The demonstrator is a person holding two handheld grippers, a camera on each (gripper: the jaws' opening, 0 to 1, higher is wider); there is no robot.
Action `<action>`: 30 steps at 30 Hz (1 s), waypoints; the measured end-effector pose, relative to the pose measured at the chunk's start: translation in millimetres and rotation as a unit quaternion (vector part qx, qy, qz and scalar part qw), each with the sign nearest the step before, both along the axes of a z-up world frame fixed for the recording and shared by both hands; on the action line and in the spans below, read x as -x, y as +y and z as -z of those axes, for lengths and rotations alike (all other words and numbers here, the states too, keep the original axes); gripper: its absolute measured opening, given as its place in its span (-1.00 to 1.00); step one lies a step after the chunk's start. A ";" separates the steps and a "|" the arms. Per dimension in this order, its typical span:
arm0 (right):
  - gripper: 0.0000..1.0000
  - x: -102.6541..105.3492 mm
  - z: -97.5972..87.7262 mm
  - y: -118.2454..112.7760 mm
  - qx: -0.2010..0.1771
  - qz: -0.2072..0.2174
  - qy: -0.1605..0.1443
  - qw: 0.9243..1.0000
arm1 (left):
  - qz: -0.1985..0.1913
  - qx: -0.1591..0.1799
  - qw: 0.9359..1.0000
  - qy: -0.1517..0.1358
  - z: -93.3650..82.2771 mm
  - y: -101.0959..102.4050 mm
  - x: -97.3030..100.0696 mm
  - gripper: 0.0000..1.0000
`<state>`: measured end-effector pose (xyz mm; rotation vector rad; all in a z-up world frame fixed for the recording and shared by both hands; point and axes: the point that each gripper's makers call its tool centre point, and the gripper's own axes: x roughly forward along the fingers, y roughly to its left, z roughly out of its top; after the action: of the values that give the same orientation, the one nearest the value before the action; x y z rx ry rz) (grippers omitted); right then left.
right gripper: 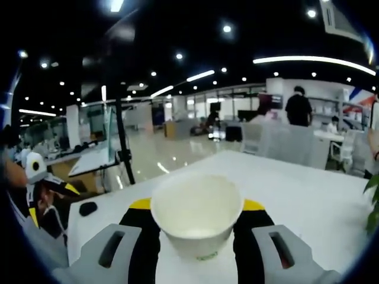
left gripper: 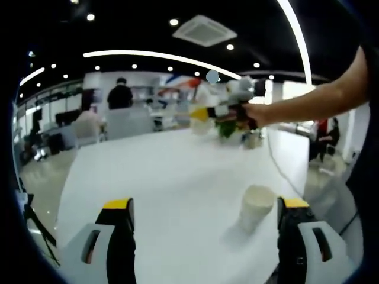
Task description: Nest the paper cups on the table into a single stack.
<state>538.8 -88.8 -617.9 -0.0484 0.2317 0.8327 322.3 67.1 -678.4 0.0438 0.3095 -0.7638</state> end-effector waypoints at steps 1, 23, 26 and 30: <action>-0.10 2.9 -0.2 0.0 0.000 -0.001 0.000 1.000 | -0.002 0.000 1.000 0.003 1.0 0.9 0.6 0.97; -0.09 61.7 -7.5 9.6 -0.018 -0.033 0.000 0.999 | -0.005 -0.014 1.000 -0.003 6.7 1.8 13.1 0.97; -0.09 71.0 -6.8 11.1 -0.019 -0.039 -0.001 0.999 | -0.004 -0.017 1.000 -0.005 7.5 1.1 14.8 0.97; -0.09 82.9 -4.2 11.3 -0.023 -0.044 0.004 0.999 | -0.006 -0.015 1.000 0.000 11.0 0.8 17.0 0.97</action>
<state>456.0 -77.5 -613.6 -0.0126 0.2190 0.9249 305.3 68.0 -689.4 0.0712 0.3203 -0.7474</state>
